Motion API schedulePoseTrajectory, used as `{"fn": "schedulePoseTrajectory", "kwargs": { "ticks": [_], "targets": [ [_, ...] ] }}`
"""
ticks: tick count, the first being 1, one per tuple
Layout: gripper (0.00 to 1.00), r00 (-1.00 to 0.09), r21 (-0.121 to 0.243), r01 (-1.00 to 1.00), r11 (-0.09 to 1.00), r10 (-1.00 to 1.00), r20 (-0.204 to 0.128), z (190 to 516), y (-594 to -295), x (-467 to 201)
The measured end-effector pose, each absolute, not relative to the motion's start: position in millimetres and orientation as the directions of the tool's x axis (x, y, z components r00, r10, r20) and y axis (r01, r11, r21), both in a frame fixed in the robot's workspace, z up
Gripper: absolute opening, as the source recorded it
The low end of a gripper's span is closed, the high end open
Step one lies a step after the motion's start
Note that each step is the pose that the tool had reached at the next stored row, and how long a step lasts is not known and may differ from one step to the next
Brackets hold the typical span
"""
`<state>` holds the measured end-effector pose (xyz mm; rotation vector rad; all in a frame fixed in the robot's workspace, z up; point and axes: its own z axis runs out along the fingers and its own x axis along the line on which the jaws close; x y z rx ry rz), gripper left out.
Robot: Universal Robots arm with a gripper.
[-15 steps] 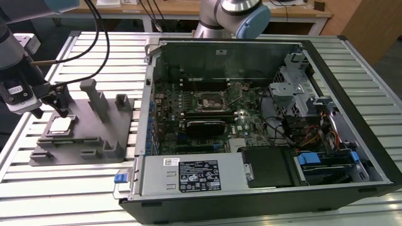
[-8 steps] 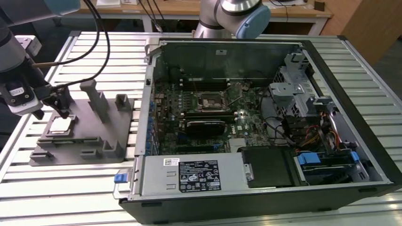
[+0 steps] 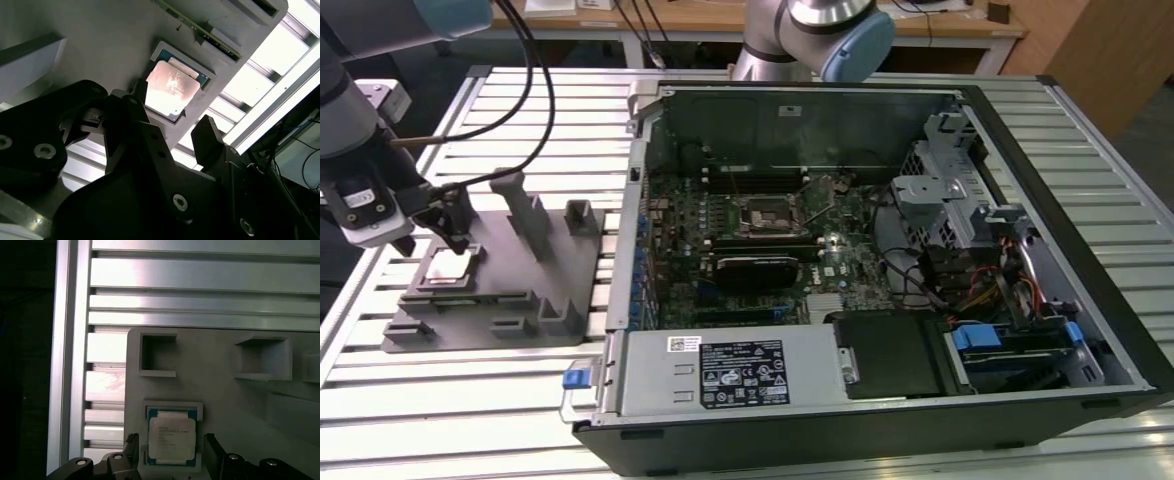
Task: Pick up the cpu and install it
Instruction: 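Pick up the cpu and move it towards the insertion slot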
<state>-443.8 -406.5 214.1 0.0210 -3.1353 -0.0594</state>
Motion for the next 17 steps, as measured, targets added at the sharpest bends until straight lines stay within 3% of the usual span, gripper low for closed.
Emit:
{"fn": "schedulePoseTrajectory", "kwargs": {
  "ticks": [17],
  "targets": [
    [0.63, -1.0, 0.038, -0.013, 0.999, -0.013, 0.005, 208.0, -406.5, -443.8]
  ]
}}
